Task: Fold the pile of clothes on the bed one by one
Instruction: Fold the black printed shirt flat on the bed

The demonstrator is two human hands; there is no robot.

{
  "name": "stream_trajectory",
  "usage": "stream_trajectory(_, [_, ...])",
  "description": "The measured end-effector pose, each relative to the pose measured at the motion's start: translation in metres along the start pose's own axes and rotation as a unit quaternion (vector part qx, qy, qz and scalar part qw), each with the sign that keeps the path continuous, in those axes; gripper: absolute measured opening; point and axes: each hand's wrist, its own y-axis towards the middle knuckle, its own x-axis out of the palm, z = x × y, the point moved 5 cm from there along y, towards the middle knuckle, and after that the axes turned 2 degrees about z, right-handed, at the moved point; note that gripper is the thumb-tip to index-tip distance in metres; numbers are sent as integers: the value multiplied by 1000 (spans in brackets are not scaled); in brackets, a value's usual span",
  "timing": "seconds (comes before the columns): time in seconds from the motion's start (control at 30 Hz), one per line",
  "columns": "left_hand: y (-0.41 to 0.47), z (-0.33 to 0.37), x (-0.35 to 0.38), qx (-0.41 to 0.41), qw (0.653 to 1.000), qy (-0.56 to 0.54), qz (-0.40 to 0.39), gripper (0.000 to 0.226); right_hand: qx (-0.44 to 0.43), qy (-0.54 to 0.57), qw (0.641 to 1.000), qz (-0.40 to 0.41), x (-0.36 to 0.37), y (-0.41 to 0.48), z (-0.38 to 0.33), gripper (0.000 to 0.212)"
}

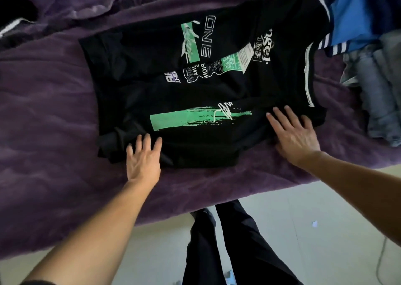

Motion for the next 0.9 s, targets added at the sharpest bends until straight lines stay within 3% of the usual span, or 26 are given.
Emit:
stream_trajectory(0.13, [13,-13,-8,0,996,-86,25,54,-6,92,988,124,-8,12,12,41])
stream_trajectory(0.3, [27,-53,-57,-88,947,-310,3,38,70,249,964,63,-55,34,41,26])
stream_trajectory(0.5, [126,-102,-149,-115,916,-385,10,24,89,342,935,-24,-141,142,80,27])
stream_trajectory(0.6, [184,-120,-182,-167,916,-361,53,34,92,303,949,-3,-168,201,95,30])
stream_trajectory(0.7, [205,-109,-201,-192,943,-258,91,43,105,245,961,71,-173,228,104,35])
stream_trajectory(0.8, [193,-63,-200,-122,966,-190,128,42,143,237,951,137,-154,211,110,51])
stream_trajectory(0.9, [176,-12,-179,-23,981,-173,79,46,235,313,913,115,-116,179,122,80])
